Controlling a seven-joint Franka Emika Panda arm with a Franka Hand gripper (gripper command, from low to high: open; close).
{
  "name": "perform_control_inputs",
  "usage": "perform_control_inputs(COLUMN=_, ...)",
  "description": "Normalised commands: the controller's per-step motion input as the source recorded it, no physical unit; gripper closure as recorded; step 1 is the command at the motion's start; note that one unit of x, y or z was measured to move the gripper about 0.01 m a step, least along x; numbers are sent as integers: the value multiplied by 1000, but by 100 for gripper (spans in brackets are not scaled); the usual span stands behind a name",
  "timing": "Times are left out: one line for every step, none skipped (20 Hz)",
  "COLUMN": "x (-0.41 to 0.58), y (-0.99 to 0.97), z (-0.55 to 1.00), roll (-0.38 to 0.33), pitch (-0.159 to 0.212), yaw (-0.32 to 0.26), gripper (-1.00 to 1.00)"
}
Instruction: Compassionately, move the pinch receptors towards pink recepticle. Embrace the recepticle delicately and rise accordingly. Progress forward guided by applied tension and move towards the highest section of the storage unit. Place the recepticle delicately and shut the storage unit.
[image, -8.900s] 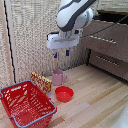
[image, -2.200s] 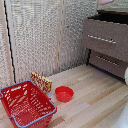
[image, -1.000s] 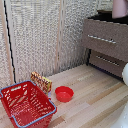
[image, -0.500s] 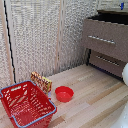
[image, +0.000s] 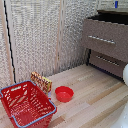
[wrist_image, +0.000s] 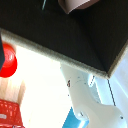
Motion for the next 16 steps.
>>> perform_control_inputs(x=0, y=231, z=54, roll=-219, pitch=38, yaw=156, gripper=-100)
perform_control_inputs(x=0, y=174, z=23, roll=-240, pitch=29, yaw=166, gripper=-100)
perform_control_inputs(x=0, y=106, z=9, roll=-261, pitch=20, yaw=176, gripper=-100)
perform_control_inputs(x=0, y=91, z=0, roll=-272, pitch=19, yaw=177, gripper=-100)
perform_control_inputs(x=0, y=71, z=0, roll=-269, pitch=24, yaw=186, gripper=-100)
perform_control_inputs(x=0, y=23, z=0, roll=-242, pitch=27, yaw=218, gripper=-100)
perform_control_inputs(x=3, y=0, z=0, roll=-231, pitch=32, yaw=242, gripper=-100)
perform_control_inputs(x=20, y=0, z=-11, roll=-232, pitch=29, yaw=257, gripper=-100)
perform_control_inputs(x=40, y=0, z=-51, roll=-238, pitch=24, yaw=261, gripper=-100)
perform_control_inputs(x=71, y=0, z=-100, roll=-235, pitch=18, yaw=269, gripper=-100)
perform_control_inputs(x=94, y=0, z=-126, roll=-236, pitch=19, yaw=272, gripper=-100)
perform_control_inputs(x=120, y=0, z=-166, roll=-241, pitch=19, yaw=272, gripper=-100)
perform_control_inputs(x=131, y=0, z=-194, roll=-257, pitch=18, yaw=268, gripper=-100)
perform_control_inputs(x=123, y=0, z=-214, roll=-265, pitch=21, yaw=267, gripper=-100)
perform_control_inputs(x=126, y=0, z=-246, roll=-276, pitch=20, yaw=267, gripper=-100)
perform_control_inputs(x=109, y=0, z=-251, roll=-289, pitch=21, yaw=261, gripper=-100)
